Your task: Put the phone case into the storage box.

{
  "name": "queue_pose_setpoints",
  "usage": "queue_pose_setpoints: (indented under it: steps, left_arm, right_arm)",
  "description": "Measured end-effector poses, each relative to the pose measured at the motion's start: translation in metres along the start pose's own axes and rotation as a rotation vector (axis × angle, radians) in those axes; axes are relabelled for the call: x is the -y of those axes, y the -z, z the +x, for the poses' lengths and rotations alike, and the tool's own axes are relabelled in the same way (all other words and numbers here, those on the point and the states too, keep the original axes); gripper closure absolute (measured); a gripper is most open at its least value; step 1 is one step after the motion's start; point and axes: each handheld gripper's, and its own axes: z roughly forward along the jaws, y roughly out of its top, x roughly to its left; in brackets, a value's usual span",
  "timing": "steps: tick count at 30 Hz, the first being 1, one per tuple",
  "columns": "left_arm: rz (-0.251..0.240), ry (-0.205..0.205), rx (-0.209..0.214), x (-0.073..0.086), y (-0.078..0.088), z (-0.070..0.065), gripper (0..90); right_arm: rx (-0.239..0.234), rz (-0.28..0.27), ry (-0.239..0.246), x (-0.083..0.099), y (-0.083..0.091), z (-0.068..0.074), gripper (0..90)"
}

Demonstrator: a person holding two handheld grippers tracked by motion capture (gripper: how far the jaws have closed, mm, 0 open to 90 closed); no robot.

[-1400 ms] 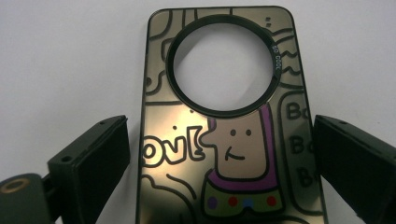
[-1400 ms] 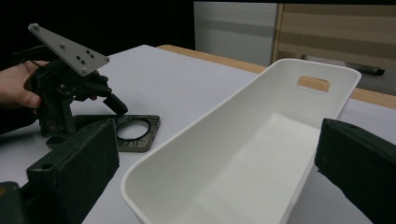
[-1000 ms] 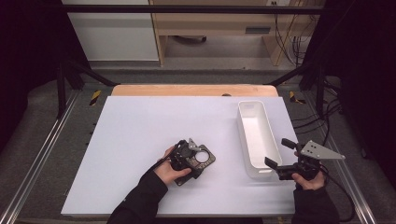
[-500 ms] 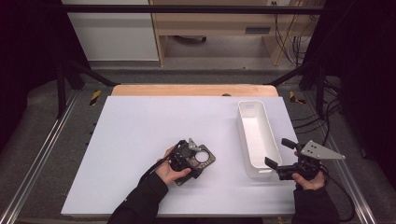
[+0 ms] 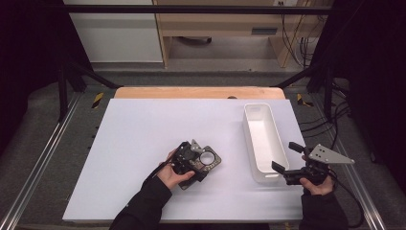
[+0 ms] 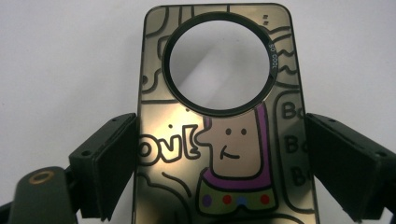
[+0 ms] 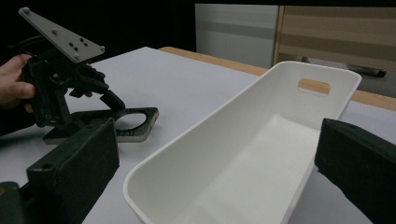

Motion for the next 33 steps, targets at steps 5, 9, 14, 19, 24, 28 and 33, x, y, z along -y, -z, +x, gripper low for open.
queue_pose_setpoints:
  steps: [5,9,14,19,24,28,33]
  left_arm:
    - [-0.023,-0.007,0.008,-0.003,0.008,-0.002,11.6]
    - [-0.038,-0.011,0.013,-0.004,0.014,-0.004,11.6]
    - [-0.058,-0.016,0.023,-0.004,0.022,-0.007,11.6]
    - [-0.086,-0.024,0.032,-0.005,0.032,-0.009,11.6]
    - [-0.114,-0.040,0.042,-0.004,0.042,-0.011,11.6]
    - [-0.135,-0.061,0.051,-0.004,0.051,-0.012,11.5]
    - [-0.153,-0.095,0.067,-0.003,0.059,-0.015,11.6]
  right_arm:
    - [0.000,0.001,0.002,0.000,0.000,0.000,0.4]
    - [-0.003,-0.001,-0.002,-0.001,0.000,0.001,0.4]
    - [-0.004,-0.004,0.001,-0.001,0.001,0.001,0.4]
    - [-0.009,-0.004,0.007,-0.002,0.001,0.001,0.4]
    - [-0.018,-0.003,0.011,-0.003,0.000,0.003,0.4]
    - [-0.027,-0.003,0.019,-0.005,-0.001,0.005,0.4]
    - [-0.044,-0.001,0.030,-0.007,-0.002,0.009,0.4]
